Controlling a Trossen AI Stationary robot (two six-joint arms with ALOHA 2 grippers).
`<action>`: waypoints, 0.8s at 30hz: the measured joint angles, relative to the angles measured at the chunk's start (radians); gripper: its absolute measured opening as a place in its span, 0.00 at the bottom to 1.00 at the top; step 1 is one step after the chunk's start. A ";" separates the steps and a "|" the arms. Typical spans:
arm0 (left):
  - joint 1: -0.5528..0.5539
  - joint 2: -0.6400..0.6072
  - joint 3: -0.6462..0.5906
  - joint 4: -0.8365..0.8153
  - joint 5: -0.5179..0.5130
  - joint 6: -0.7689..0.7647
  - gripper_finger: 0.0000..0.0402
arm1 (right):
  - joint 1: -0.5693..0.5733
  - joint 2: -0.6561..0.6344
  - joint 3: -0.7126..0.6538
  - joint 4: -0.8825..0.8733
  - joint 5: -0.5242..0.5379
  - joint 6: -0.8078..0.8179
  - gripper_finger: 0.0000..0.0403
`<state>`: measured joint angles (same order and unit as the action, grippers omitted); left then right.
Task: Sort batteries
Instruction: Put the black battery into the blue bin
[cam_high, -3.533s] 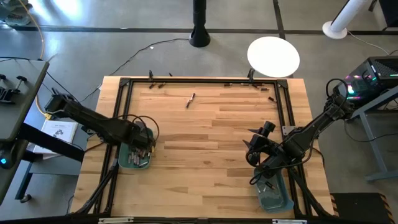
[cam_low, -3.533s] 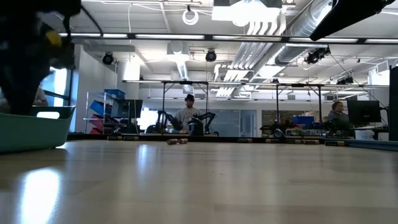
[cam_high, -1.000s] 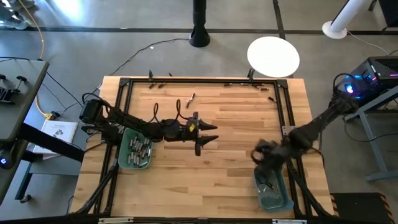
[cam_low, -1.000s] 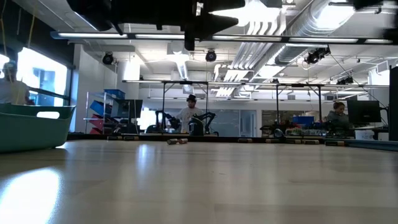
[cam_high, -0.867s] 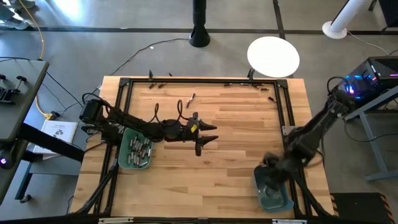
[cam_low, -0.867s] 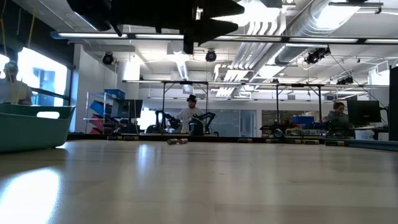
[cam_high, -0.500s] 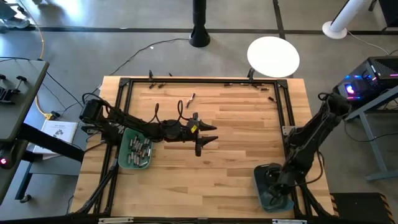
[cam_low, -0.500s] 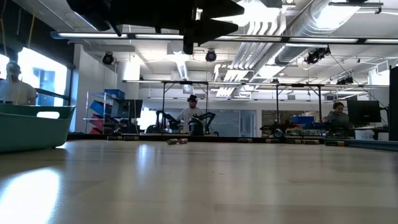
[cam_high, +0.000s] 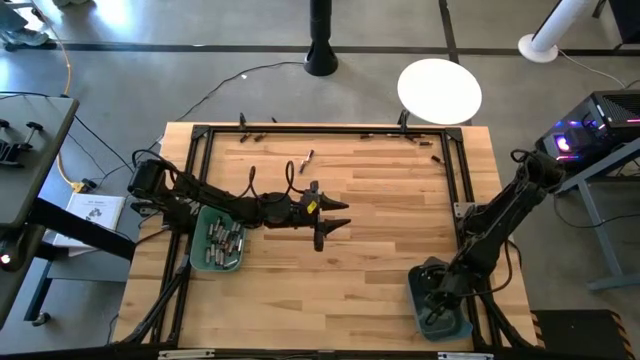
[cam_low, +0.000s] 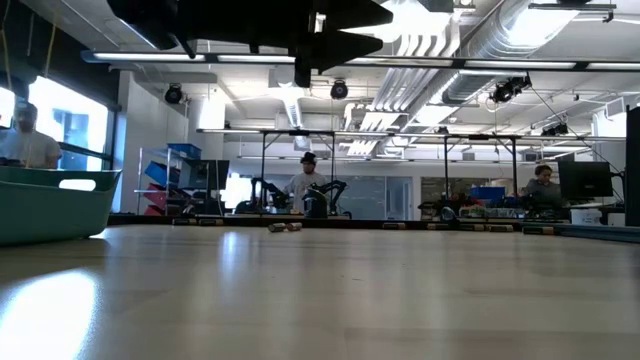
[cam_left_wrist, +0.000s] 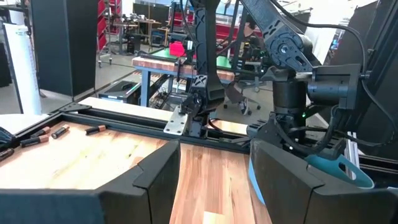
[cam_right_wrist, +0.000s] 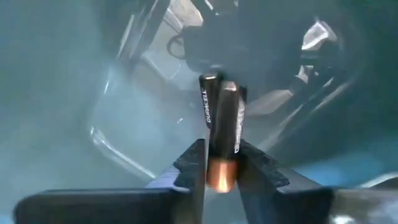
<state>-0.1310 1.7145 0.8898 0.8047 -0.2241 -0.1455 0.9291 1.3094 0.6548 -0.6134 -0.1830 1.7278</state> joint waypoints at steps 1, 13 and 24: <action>0.000 0.000 0.000 0.000 0.000 0.000 0.47 | 0.000 0.000 0.000 0.001 0.000 0.000 0.23; 0.000 -0.040 0.000 -0.065 -0.008 0.000 0.47 | -0.001 -0.072 0.143 -0.207 -0.005 0.022 0.47; -0.102 -0.352 0.000 -0.732 -0.345 -0.066 0.46 | -0.046 -0.100 0.464 -0.420 0.570 -0.505 0.48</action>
<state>-0.2331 1.3626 0.8898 0.0731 -0.5690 -0.2111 0.8829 1.2090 1.1192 -1.0334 0.3875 1.2232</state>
